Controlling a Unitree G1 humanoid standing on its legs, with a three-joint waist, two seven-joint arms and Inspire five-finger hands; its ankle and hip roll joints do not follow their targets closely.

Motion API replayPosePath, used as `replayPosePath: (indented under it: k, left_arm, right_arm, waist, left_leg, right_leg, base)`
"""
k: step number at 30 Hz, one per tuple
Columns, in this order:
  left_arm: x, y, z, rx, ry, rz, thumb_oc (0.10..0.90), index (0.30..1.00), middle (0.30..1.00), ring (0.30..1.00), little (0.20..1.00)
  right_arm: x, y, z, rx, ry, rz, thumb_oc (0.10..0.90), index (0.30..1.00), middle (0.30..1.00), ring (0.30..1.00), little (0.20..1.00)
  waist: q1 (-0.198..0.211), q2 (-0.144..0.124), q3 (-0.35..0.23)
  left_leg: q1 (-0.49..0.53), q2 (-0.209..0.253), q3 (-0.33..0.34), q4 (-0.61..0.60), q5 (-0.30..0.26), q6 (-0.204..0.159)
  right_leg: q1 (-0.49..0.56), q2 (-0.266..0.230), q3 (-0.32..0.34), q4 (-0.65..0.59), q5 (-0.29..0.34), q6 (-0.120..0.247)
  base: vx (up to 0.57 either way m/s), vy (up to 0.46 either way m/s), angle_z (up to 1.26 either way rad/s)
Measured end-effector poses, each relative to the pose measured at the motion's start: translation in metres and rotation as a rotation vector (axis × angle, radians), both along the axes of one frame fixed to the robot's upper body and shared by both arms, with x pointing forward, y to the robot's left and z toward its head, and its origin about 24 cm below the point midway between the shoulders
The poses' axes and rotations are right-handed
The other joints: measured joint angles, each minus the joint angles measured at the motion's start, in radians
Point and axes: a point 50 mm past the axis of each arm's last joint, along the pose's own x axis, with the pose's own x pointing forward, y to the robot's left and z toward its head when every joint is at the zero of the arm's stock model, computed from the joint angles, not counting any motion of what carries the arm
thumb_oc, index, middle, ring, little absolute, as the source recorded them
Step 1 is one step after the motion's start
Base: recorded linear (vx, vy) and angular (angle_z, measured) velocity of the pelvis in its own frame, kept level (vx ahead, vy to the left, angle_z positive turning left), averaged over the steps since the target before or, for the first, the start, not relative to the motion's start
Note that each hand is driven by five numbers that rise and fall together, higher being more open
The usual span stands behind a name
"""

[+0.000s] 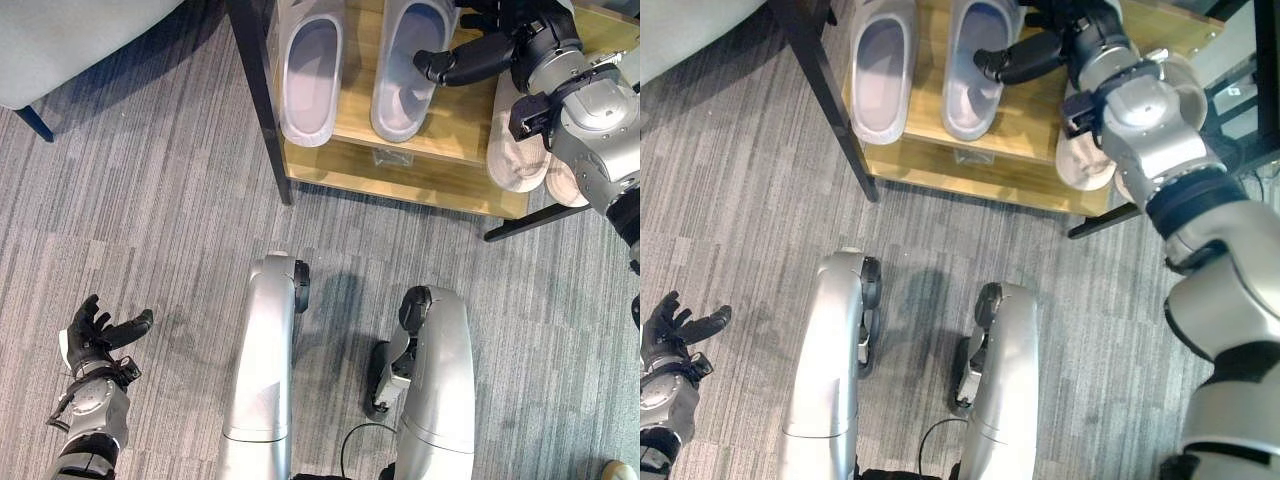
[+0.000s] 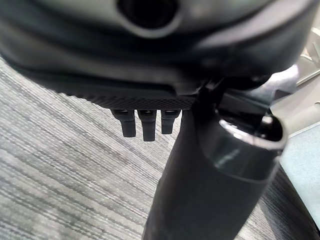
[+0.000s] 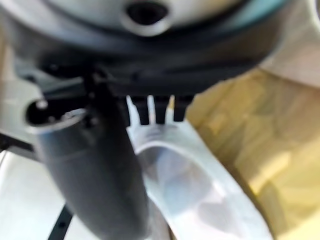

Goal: Arrange the slippers neatly on the shoe rack.

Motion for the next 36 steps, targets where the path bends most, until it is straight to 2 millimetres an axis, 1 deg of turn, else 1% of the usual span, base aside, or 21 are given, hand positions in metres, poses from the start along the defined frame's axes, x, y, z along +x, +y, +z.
replayPosePath:
  k: [7, 9, 11, 14, 15, 19, 20, 22, 24, 27, 28, 29, 30, 31, 32, 33, 34, 35, 36]
  left_arm:
    - [-0.002, -0.002, 0.0, 0.0, -0.006, -0.013, 0.8, 0.9, 0.9, 0.9, 0.9]
    - [-0.002, -0.002, 0.0, 0.0, -0.007, -0.016, 0.8, 0.9, 0.9, 0.9, 0.9]
    - [-0.002, -0.003, -0.001, 0.001, -0.006, -0.018, 0.8, 0.9, 0.9, 0.9, 0.9]
    - [-0.004, -0.004, -0.003, 0.0, 0.001, -0.012, 0.8, 0.9, 0.9, 0.9, 0.9]
    - [-0.006, -0.003, -0.005, -0.001, 0.011, -0.002, 0.8, 0.9, 0.9, 0.9, 0.9]
    - [-0.009, -0.001, -0.006, -0.012, 0.0, 0.062, 0.8, 0.9, 0.9, 0.9, 0.9]
    - [-0.009, -0.001, -0.006, 0.002, 0.006, 0.065, 0.8, 0.9, 0.9, 0.9, 0.9]
    - [-0.009, -0.001, -0.005, 0.022, 0.01, 0.072, 0.8, 0.9, 0.9, 0.9, 0.9]
    - [-0.009, -0.002, -0.004, 0.026, 0.006, 0.081, 0.8, 0.9, 0.9, 0.9, 0.9]
    - [-0.01, -0.003, -0.006, 0.013, -0.002, 0.105, 0.8, 0.9, 0.9, 0.9, 0.9]
    - [-0.011, -0.004, -0.008, 0.009, 0.0, 0.114, 0.8, 0.9, 0.9, 0.9, 0.9]
    - [-0.012, -0.005, -0.009, 0.007, 0.002, 0.115, 0.8, 0.9, 0.9, 0.9, 0.9]
    - [-0.013, -0.006, -0.011, 0.009, 0.007, 0.116, 0.8, 0.9, 0.9, 0.9, 0.9]
    - [-0.014, -0.007, -0.012, 0.011, 0.013, 0.117, 0.8, 0.9, 0.9, 0.9, 0.9]
    - [-0.012, -0.01, -0.012, 0.01, 0.01, 0.111, 0.8, 0.9, 0.9, 0.9, 0.9]
    - [-0.011, -0.013, -0.012, 0.003, 0.0, 0.107, 0.8, 0.9, 0.9, 0.9, 0.9]
    - [-0.012, -0.014, -0.014, -0.005, -0.001, 0.11, 0.8, 0.9, 0.9, 0.9, 0.9]
    - [-0.012, -0.015, -0.015, -0.01, -0.001, 0.114, 0.8, 0.9, 0.9, 0.9, 0.9]
    - [-0.012, -0.017, -0.016, -0.015, -0.003, 0.115, 0.8, 0.9, 0.9, 0.9, 0.9]
  right_arm:
    - [-0.006, 0.004, -0.012, -0.001, 0.066, 0.099, 0.8, 0.9, 0.9, 0.9, 0.9]
    - [-0.01, 0.004, -0.01, -0.011, 0.06, 0.108, 0.8, 0.9, 0.9, 0.9, 0.9]
    - [-0.011, 0.002, -0.008, 0.016, 0.037, 0.11, 0.8, 0.9, 0.9, 0.9, 0.9]
    - [-0.013, -0.005, -0.003, 0.123, -0.061, 0.064, 0.8, 0.9, 0.9, 0.9, 0.9]
    - [-0.014, -0.007, 0.002, 0.151, -0.115, 0.012, 0.8, 0.9, 0.9, 0.9, 0.9]
    - [-0.022, -0.013, 0.018, 0.152, -0.264, -0.071, 0.8, 0.9, 0.9, 0.9, 0.9]
    - [-0.027, -0.015, 0.024, 0.176, -0.32, -0.085, 0.8, 0.9, 0.9, 0.9, 0.9]
    - [-0.033, -0.015, 0.033, 0.213, -0.389, -0.078, 0.8, 0.9, 0.9, 0.9, 0.9]
    - [-0.039, -0.01, 0.036, 0.228, -0.416, -0.04, 0.8, 0.9, 0.9, 0.9, 0.9]
    - [-0.051, 0.004, 0.028, 0.237, -0.435, 0.076, 0.8, 0.9, 0.9, 0.9, 0.9]
    - [-0.056, 0.013, 0.019, 0.239, -0.433, 0.143, 0.8, 0.9, 0.9, 0.9, 0.9]
    - [-0.059, 0.016, 0.014, 0.236, -0.423, 0.171, 0.8, 0.9, 0.9, 0.9, 0.9]
    - [-0.064, 0.022, 0.002, 0.233, -0.404, 0.228, 0.8, 0.9, 0.9, 0.9, 0.9]
    - [-0.066, 0.025, -0.004, 0.223, -0.386, 0.252, 0.8, 0.9, 0.9, 0.9, 0.9]
    - [-0.07, 0.024, -0.013, 0.206, -0.36, 0.269, 0.8, 0.9, 0.9, 0.9, 0.9]
    - [-0.076, 0.02, -0.022, 0.204, -0.345, 0.279, 0.8, 0.9, 0.9, 0.9, 0.9]
    - [-0.08, 0.018, -0.032, 0.21, -0.327, 0.292, 0.8, 0.9, 0.9, 0.9, 0.9]
    - [-0.081, 0.016, -0.038, 0.21, -0.314, 0.291, 0.8, 0.9, 0.9, 0.9, 0.9]
    - [-0.083, 0.012, -0.046, 0.213, -0.297, 0.277, 0.8, 0.9, 0.9, 0.9, 0.9]
  waist:
    - [0.003, 0.0, 0.0]
    - [0.0, 0.0, 0.0]
    - [-0.003, 0.0, 0.0]
    - [-0.008, -0.002, 0.0]
    - [-0.013, -0.003, 0.0]
    - [-0.024, -0.003, 0.0]
    - [-0.024, -0.003, 0.0]
    - [-0.024, -0.003, 0.0]
    - [-0.026, -0.003, 0.0]
    - [-0.035, -0.004, 0.0]
    - [-0.041, -0.005, 0.0]
    - [-0.044, -0.005, 0.0]
    - [-0.049, -0.008, 0.0]
    - [-0.05, -0.01, 0.0]
    - [-0.053, -0.01, 0.0]
    - [-0.047, -0.011, 0.0]
    - [-0.056, -0.015, 0.0]
    - [-0.057, -0.015, 0.0]
    - [-0.066, -0.016, 0.0]
  left_leg:
    - [0.0, -0.001, 0.0, 0.0, 0.0, 0.0]
    - [-0.001, -0.001, 0.0, 0.0, 0.0, 0.0]
    - [-0.001, 0.0, 0.0, 0.0, 0.0, 0.0]
    - [0.0, 0.0, 0.0, 0.0, -0.001, -0.001]
    - [-0.002, 0.001, 0.002, 0.0, -0.001, -0.001]
    - [-0.001, -0.001, 0.001, 0.0, -0.002, -0.003]
    - [-0.001, -0.003, 0.001, 0.0, -0.002, -0.003]
    - [-0.001, -0.004, 0.0, 0.0, -0.002, -0.004]
    - [0.001, -0.005, 0.0, 0.0, -0.003, -0.004]
    - [0.002, -0.008, 0.0, 0.0, -0.003, -0.004]
    - [0.002, -0.009, 0.0, 0.0, -0.003, -0.004]
    - [0.002, -0.009, 0.0, 0.0, -0.003, -0.004]
    - [0.002, -0.009, 0.0, 0.0, -0.003, -0.005]
    - [0.002, -0.009, 0.0, 0.0, -0.003, -0.004]
    - [0.001, -0.009, 0.0, 0.0, -0.003, -0.005]
    - [0.0, -0.01, 0.0, 0.0, -0.003, -0.005]
    - [0.0, -0.009, 0.0, 0.001, -0.004, -0.006]
    - [-0.001, -0.01, 0.0, 0.001, -0.004, -0.006]
    - [-0.001, -0.009, -0.001, 0.003, -0.004, -0.006]
  right_leg:
    - [-0.001, 0.0, 0.0, 0.0, 0.0, 0.0]
    - [-0.001, 0.0, 0.001, 0.0, 0.0, 0.0]
    - [-0.001, 0.0, 0.001, 0.0, 0.0, 0.0]
    - [-0.001, 0.0, 0.001, 0.0, 0.0, 0.0]
    - [-0.005, 0.001, 0.002, 0.001, 0.0, 0.0]
    - [-0.005, 0.002, 0.001, 0.001, 0.0, 0.0]
    - [-0.006, 0.003, 0.001, 0.002, 0.0, 0.0]
    - [-0.006, 0.003, 0.001, 0.002, 0.0, 0.0]
    - [-0.003, 0.003, 0.001, 0.002, 0.0, 0.0]
    - [0.0, 0.002, 0.001, 0.002, 0.0, 0.0]
    - [0.0, 0.001, 0.002, 0.002, 0.0, 0.0]
    - [0.0, 0.001, 0.002, 0.002, 0.0, 0.0]
    - [0.0, 0.001, 0.002, 0.002, 0.0, 0.0]
    - [0.0, 0.001, 0.001, 0.002, 0.0, -0.001]
    - [-0.001, 0.002, 0.002, 0.002, 0.0, -0.001]
    - [0.0, 0.001, 0.001, 0.002, 0.0, -0.001]
    - [-0.002, 0.002, 0.001, 0.002, 0.0, -0.001]
    - [-0.002, 0.002, 0.001, 0.003, 0.0, -0.001]
    - [-0.003, 0.002, 0.001, 0.003, 0.0, 0.0]
  base:
    - [0.0, 0.0, 0.0]
    - [0.0, 0.0, 0.0]
    - [0.0, 0.0, 0.0]
    - [0.0, 0.0, 0.0]
    - [0.0, 0.0, 0.0]
    - [0.0, 0.0, 0.0]
    - [0.0, 0.0, 0.0]
    - [0.0, 0.0, 0.0]
    - [0.0, 0.0, 0.0]
    - [0.0, 0.0, 0.0]
    - [0.0, 0.0, 0.0]
    - [0.0, 0.0, 0.0]
    - [0.0, 0.0, 0.0]
    - [0.0, 0.0, 0.0]
    - [0.0, 0.0, 0.0]
    - [0.0, 0.0, 0.0]
    - [0.0, 0.0, 0.0]
    - [0.0, 0.0, 0.0]
    - [0.0, 0.0, 0.0]
